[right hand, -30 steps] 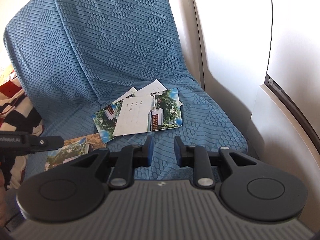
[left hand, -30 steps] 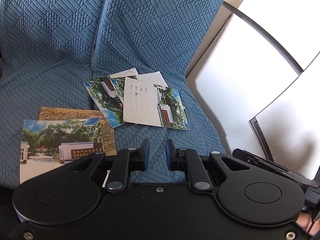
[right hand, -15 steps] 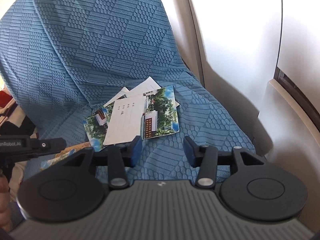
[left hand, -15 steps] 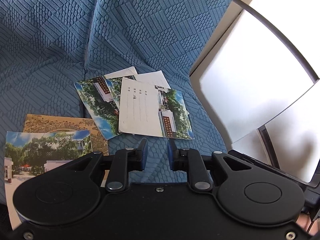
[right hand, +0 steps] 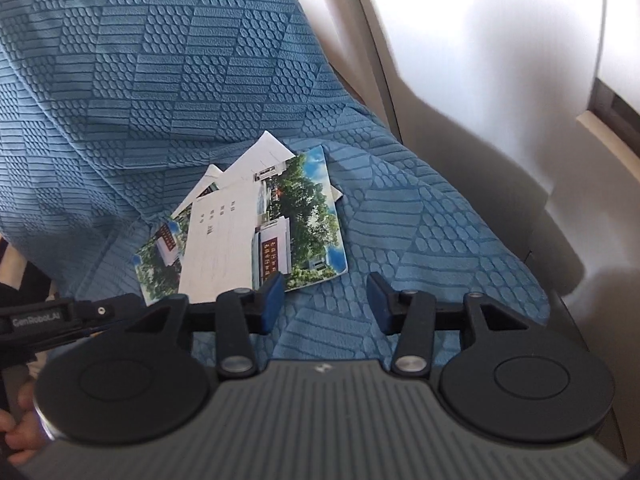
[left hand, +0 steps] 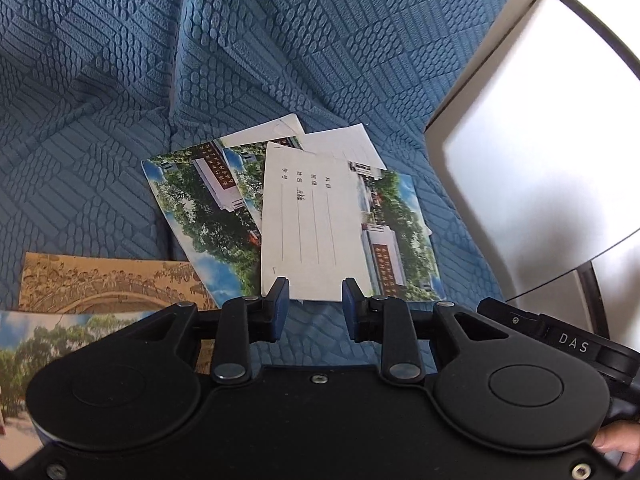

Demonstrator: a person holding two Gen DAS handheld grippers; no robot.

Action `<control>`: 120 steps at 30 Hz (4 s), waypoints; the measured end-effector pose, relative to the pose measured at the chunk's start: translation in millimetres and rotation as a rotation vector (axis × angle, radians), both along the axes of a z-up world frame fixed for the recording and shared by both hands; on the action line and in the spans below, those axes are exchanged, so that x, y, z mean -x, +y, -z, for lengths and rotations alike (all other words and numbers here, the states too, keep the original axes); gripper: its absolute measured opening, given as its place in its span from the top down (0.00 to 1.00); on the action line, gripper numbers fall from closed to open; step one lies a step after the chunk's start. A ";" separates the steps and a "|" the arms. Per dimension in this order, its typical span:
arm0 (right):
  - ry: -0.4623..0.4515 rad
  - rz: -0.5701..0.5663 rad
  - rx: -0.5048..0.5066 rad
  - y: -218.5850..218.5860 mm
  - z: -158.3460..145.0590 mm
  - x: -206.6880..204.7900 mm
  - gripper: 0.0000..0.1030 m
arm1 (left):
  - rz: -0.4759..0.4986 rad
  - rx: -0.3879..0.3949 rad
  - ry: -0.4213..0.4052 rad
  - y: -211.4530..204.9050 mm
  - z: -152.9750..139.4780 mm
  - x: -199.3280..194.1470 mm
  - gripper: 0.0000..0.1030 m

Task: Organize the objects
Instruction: 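Lower both tools onto the edge of the next white-backed postcard, then close the right gripper on the postcard's edge and lift it, then raise the postcard with the right gripper while the left gripper pinches its other edge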

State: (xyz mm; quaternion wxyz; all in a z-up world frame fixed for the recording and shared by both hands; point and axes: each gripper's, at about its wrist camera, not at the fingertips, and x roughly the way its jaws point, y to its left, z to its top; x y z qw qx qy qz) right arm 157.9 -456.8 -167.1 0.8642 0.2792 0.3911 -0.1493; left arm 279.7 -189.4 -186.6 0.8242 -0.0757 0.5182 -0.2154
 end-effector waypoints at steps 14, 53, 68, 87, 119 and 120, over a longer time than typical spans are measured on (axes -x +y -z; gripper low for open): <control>0.015 -0.063 0.006 -13.7 39.1 -51.4 0.55 | 0.028 -0.067 0.040 -21.2 43.4 -46.8 0.71; -0.210 0.066 -0.422 -52.3 69.3 -65.2 0.95 | 0.055 -0.105 0.051 -18.6 72.4 -66.4 0.87; -0.296 0.066 -0.349 -30.1 -8.1 -61.8 0.96 | -0.011 0.050 0.046 23.5 32.8 -44.9 0.61; -0.241 0.114 -0.345 1.9 -39.4 -57.0 0.96 | 0.264 -0.022 -0.290 -45.1 -16.0 22.1 0.24; -0.232 0.118 -0.359 -11.3 -53.5 -33.8 0.94 | 0.279 -0.228 -0.373 -33.2 -1.0 19.8 0.90; -0.232 0.114 -0.359 -11.1 -54.3 -33.3 0.94 | 0.279 -0.231 -0.383 -30.6 -5.0 22.2 0.91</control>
